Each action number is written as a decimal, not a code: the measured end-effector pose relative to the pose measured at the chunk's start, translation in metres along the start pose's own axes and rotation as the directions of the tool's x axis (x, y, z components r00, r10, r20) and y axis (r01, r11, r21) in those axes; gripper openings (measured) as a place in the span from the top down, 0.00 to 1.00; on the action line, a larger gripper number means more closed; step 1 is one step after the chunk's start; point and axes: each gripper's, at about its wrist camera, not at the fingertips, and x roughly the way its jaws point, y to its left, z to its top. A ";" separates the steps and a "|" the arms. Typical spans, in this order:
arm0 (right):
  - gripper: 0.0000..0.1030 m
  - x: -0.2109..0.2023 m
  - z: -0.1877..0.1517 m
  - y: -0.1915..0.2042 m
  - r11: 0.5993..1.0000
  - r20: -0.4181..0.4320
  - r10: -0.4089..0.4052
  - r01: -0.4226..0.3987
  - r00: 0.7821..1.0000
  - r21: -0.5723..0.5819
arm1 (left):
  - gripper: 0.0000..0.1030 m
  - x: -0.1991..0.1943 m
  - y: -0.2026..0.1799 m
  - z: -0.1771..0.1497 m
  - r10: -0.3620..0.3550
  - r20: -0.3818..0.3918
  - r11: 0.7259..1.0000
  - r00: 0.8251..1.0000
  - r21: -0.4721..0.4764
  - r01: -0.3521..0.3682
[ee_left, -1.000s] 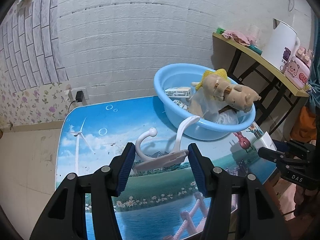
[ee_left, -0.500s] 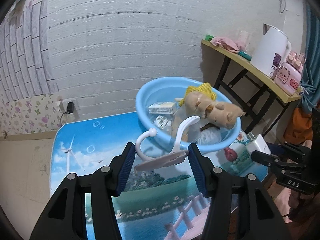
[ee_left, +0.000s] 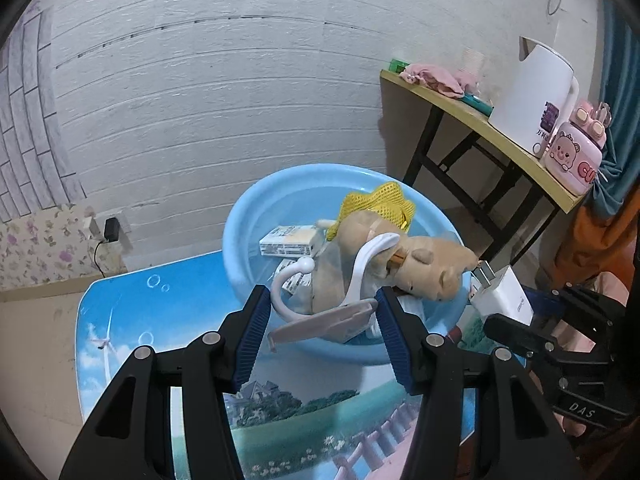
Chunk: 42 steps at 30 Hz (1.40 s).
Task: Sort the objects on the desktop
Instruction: 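Carry the charger and cable over the blue basin, then open both tools to drop the charger and cable into the basin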
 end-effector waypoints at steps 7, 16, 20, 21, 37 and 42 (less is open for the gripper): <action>0.63 0.006 0.010 -0.010 1.000 0.010 -0.001 0.001 1.000 0.021 | 0.47 0.016 -0.001 0.005 0.004 -0.031 1.000 1.000 0.012 -0.004; 0.63 0.028 0.036 -0.015 1.000 0.019 -0.006 0.006 1.000 0.018 | 0.47 0.039 -0.001 0.013 0.002 -0.051 1.000 0.999 0.025 -0.001; 0.63 0.044 0.053 -0.016 1.000 0.013 -0.016 0.016 1.000 0.000 | 0.47 0.056 -0.003 0.017 0.005 -0.074 0.999 0.997 0.042 -0.002; 0.63 0.048 0.057 -0.016 1.000 0.011 -0.014 0.014 1.000 -0.004 | 0.47 0.060 -0.003 0.018 0.008 -0.082 0.999 0.997 0.047 -0.004; 0.62 0.102 0.076 -0.022 0.999 -0.026 0.051 -0.051 0.998 0.019 | 0.16 0.093 0.002 0.026 0.080 -0.111 0.992 0.991 0.109 -0.068; 0.58 0.097 0.078 -0.018 1.000 -0.023 0.027 -0.027 0.999 0.003 | 0.10 0.087 -0.003 0.024 0.094 -0.114 0.989 0.989 0.122 -0.080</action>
